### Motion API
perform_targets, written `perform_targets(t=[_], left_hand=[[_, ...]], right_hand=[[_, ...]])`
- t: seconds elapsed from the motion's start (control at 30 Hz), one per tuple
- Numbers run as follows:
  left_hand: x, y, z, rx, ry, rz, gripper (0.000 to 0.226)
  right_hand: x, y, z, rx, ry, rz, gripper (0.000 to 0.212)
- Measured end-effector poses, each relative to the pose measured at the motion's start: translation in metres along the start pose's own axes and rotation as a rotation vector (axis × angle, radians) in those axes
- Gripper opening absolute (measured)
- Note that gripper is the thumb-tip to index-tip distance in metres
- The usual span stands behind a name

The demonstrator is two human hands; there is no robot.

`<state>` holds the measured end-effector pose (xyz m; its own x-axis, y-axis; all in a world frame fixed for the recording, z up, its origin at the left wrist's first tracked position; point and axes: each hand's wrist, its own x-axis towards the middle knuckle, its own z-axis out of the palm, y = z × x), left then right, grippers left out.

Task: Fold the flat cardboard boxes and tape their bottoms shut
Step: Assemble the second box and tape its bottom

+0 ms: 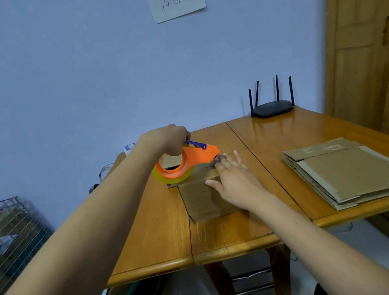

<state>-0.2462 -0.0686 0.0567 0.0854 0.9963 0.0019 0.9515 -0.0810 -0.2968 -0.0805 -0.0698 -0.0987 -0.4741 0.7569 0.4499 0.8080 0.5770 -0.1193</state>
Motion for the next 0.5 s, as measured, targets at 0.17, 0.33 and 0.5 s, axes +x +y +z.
perform_targets(t=[0.17,0.33,0.5], left_hand=[[-0.0025,-0.0022,-0.0018,-0.002,-0.026,-0.002,0.047],[-0.0074,-0.0061,-0.0024,-0.003,-0.065,0.004,0.05],[-0.0092,-0.01,-0.0025,-0.003,-0.065,0.006,0.053]], right_hand=[[0.001,-0.0003,-0.0029,-0.039,-0.028,0.009,0.075],[-0.001,-0.0011,-0.0027,-0.047,-0.043,0.013,0.074],[-0.0017,-0.0012,-0.0038,-0.043,-0.055,0.021,0.074]])
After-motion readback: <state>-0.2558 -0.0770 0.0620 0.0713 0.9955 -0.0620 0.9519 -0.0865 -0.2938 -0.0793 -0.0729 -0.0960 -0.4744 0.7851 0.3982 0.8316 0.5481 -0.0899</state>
